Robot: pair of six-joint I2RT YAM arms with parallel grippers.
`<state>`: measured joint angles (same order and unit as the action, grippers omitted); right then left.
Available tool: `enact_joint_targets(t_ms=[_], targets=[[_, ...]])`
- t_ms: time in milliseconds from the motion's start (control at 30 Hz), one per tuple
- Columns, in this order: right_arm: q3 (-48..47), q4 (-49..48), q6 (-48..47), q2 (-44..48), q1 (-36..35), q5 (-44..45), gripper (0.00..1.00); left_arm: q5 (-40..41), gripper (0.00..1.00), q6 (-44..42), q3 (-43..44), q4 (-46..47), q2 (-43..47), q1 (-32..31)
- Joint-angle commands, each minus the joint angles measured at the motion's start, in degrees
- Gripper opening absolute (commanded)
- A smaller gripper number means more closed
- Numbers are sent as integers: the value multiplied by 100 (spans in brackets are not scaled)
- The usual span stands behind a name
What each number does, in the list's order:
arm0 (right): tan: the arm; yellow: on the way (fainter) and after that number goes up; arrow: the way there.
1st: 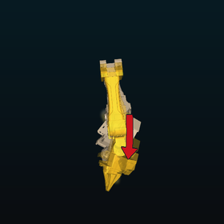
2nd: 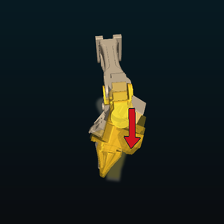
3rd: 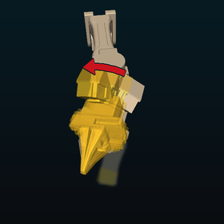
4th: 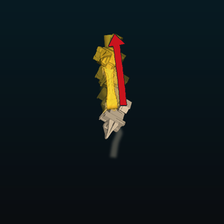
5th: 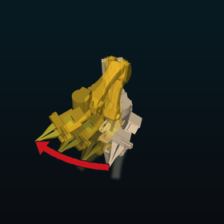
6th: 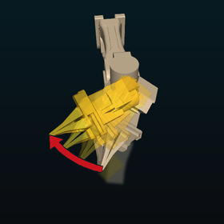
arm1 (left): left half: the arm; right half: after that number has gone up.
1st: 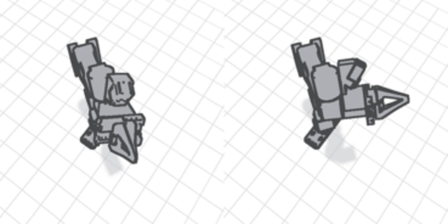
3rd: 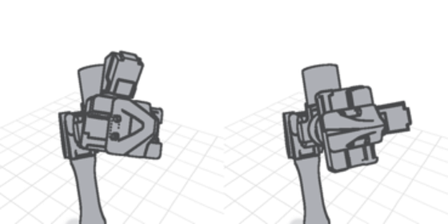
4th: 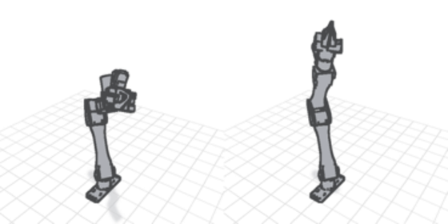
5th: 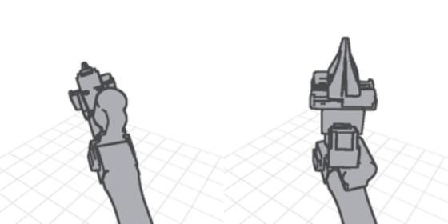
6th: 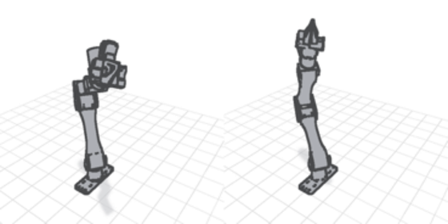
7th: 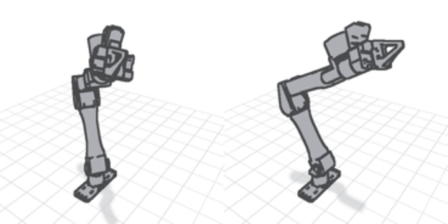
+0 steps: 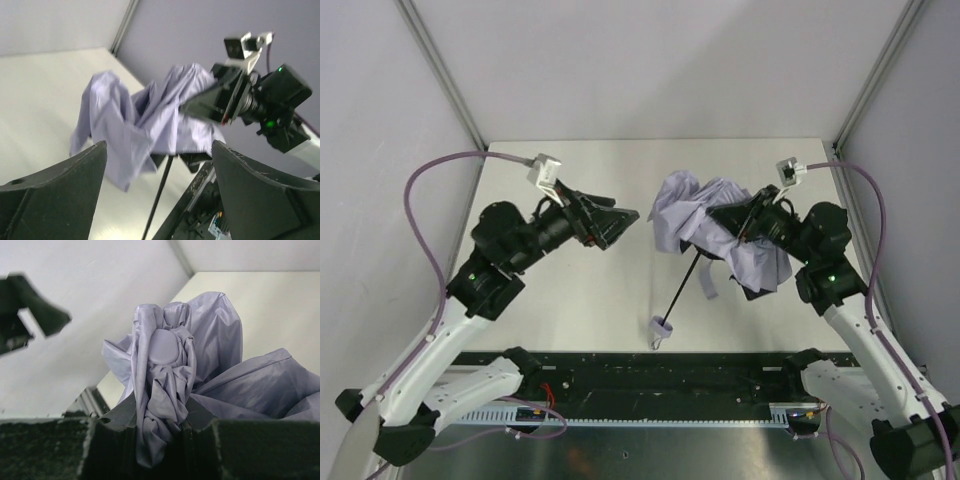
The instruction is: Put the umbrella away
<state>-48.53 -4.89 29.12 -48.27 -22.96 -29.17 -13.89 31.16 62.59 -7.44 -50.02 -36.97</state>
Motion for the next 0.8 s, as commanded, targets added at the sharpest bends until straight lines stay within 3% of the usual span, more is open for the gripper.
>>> enact_joint_targets(t_ms=[0, 133, 300, 367, 533, 567, 667, 733, 767], targets=[[-77, -454, 794, -294, 708, -224, 0, 71, 92, -129, -244, -493, -513, -287], [-77, -574, 836, -399, 814, -699, 0, 244, 97, -107, 66, -376, -1222, -810], [-77, -425, 695, -213, 804, -976, 0, 128, 96, 75, 452, -40, -1945, -929], [-77, -307, 635, -155, 805, -1104, 0, 10, 89, 185, 532, 76, -2094, -953], [-77, 135, 195, -69, 786, -1471, 0, 83, 58, 205, 428, 202, -1905, -981], [-77, 290, 92, -51, 794, -1514, 0, 95, 58, 210, 372, 218, -1809, -984], [-59, 441, -16, 33, 784, -1643, 0, -152, 83, 281, 281, 313, -1627, -982], [-53, 457, 11, 130, 765, -1701, 0, -376, 87, 350, 226, 421, -1588, -1006], [-48, 459, 44, 189, 766, -1726, 0, -408, 84, 406, 178, 464, -1571, -1027]])
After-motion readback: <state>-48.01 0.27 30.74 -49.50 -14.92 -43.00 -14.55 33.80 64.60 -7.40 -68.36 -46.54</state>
